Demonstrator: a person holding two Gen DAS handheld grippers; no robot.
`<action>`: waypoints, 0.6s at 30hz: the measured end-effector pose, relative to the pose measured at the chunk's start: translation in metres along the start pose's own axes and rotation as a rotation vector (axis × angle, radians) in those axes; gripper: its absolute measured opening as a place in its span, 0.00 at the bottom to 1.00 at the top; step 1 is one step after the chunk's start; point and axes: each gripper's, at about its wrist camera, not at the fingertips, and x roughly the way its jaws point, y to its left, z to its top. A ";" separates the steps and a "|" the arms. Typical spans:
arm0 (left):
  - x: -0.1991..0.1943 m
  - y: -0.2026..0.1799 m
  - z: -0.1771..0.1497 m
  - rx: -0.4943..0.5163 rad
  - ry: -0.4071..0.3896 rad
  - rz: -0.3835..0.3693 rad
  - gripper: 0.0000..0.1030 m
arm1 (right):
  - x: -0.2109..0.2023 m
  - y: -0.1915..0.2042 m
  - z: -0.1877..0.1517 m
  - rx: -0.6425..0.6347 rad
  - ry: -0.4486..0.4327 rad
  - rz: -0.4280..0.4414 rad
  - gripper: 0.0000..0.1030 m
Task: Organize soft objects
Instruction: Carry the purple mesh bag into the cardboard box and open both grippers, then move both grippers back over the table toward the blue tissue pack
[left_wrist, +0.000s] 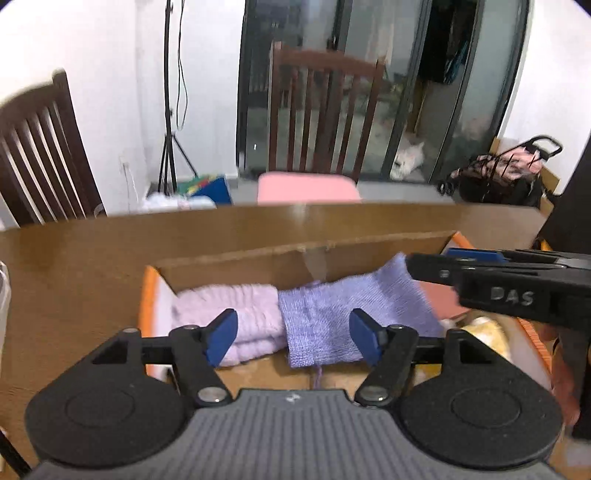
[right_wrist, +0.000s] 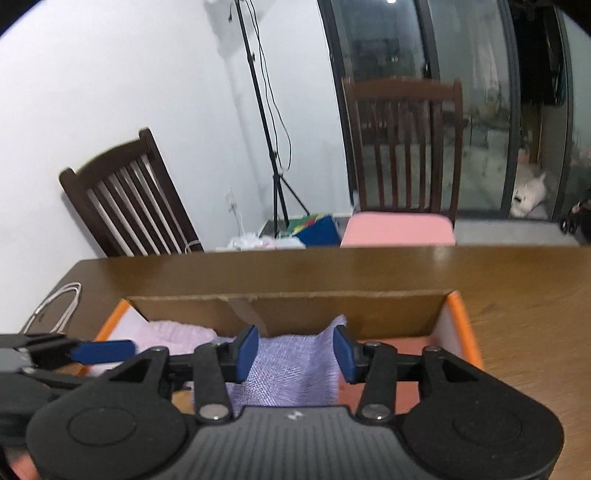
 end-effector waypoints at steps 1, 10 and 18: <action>-0.017 0.001 0.001 0.007 -0.028 0.010 0.73 | -0.015 -0.001 0.003 -0.012 -0.017 -0.003 0.49; -0.142 0.012 -0.028 0.008 -0.241 0.106 0.83 | -0.142 -0.009 -0.014 -0.217 -0.157 -0.121 0.65; -0.204 -0.009 -0.061 -0.003 -0.334 0.111 0.88 | -0.213 -0.009 -0.037 -0.199 -0.246 -0.127 0.66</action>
